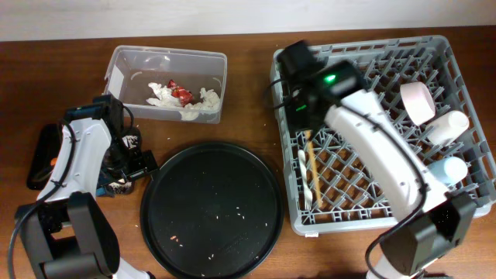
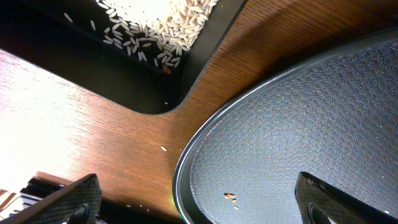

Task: Sort waste into correct bins and load items into the dishwasher rack
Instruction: 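Place the chopstick upright in the rack with the right gripper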

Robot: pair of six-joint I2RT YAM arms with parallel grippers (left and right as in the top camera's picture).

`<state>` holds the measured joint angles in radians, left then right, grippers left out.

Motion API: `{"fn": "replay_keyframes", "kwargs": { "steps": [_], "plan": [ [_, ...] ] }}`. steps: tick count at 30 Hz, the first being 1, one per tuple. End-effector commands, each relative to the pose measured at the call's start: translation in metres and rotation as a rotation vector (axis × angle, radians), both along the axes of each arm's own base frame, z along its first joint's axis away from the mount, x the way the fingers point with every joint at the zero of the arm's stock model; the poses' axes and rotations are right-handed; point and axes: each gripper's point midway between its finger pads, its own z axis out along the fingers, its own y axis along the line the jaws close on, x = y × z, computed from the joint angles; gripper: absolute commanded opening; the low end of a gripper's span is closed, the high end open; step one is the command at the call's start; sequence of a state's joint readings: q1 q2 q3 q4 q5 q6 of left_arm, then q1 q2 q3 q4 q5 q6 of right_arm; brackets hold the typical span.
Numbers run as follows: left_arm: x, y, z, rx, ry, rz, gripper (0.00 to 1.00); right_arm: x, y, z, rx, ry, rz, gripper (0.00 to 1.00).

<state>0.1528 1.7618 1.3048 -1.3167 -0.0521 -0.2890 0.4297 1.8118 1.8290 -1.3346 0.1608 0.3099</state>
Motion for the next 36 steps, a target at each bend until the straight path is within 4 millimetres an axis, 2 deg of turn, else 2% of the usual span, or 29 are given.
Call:
{"fn": "replay_keyframes", "kwargs": {
  "steps": [1, 3, 5, 8, 12, 14, 18, 21, 22, 23, 26, 29, 31, 32, 33, 34, 35, 36],
  "plan": [
    [0.003, -0.001, 0.004, -0.003, -0.017, 0.015, 0.99, 0.007, -0.021, -0.020, 0.006, 0.061, 0.030, 0.04],
    [0.003, -0.001, 0.004, -0.003, -0.017, 0.015, 0.99, 0.008, -0.019, -0.029, 0.024, 0.068, 0.036, 0.04],
    [0.003, -0.001, 0.004, -0.002, -0.018, 0.015, 0.99, 0.010, -0.004, -0.033, 0.081, 0.066, 0.065, 0.04],
    [0.003, -0.001, 0.004, -0.003, -0.017, 0.015, 0.99, 0.015, 0.002, -0.037, 0.112, 0.048, 0.069, 0.04],
    [0.003, -0.001, 0.004, -0.002, -0.017, 0.015, 0.99, 0.014, 0.004, -0.058, 0.119, 0.058, 0.072, 0.05],
    [0.003, -0.001, 0.004, -0.003, -0.018, 0.015, 0.99, 0.010, 0.008, -0.077, 0.144, 0.077, 0.079, 0.05],
    [0.003, -0.001, 0.004, -0.003, -0.017, 0.015, 0.99, 0.011, 0.011, -0.089, 0.163, 0.074, 0.084, 0.06],
    [0.003, -0.001, 0.004, -0.003, -0.017, 0.015, 0.99, 0.017, 0.013, -0.087, 0.171, 0.048, 0.087, 0.19],
    [0.003, -0.001, 0.004, -0.002, -0.017, 0.015, 0.99, 0.018, 0.014, -0.087, 0.174, 0.041, 0.087, 0.31],
    [0.003, -0.001, 0.004, -0.003, -0.017, 0.015, 0.99, 0.020, 0.014, -0.086, 0.176, 0.035, 0.088, 0.38],
    [0.003, -0.001, 0.004, -0.002, -0.018, 0.015, 0.99, 0.018, 0.014, -0.070, 0.182, 0.038, 0.062, 0.38],
    [0.003, -0.001, 0.004, -0.002, -0.018, 0.015, 0.99, 0.010, 0.002, -0.020, 0.180, -0.009, -0.040, 0.30],
    [0.004, -0.002, 0.004, -0.003, -0.021, 0.010, 0.99, 0.006, -0.020, 0.018, 0.222, -0.102, -0.159, 0.32],
    [0.005, -0.004, 0.003, -0.002, -0.023, 0.002, 0.99, 0.005, -0.031, 0.028, 0.240, -0.127, -0.198, 0.38],
    [0.007, -0.009, 0.003, -0.004, -0.029, -0.019, 0.99, 0.003, -0.050, 0.041, 0.264, -0.154, -0.250, 0.52],
    [0.014, -0.023, 0.002, -0.033, -0.053, -0.085, 0.99, -0.001, -0.071, 0.050, 0.286, -0.164, -0.292, 0.62],
    [0.019, -0.036, 0.002, -0.068, -0.074, -0.141, 0.99, -0.005, -0.082, 0.053, 0.295, -0.161, -0.284, 0.70],
    [0.025, -0.056, 0.001, -0.106, -0.099, -0.219, 0.99, -0.010, -0.095, 0.054, 0.300, -0.143, -0.247, 0.72]
  ]
}}
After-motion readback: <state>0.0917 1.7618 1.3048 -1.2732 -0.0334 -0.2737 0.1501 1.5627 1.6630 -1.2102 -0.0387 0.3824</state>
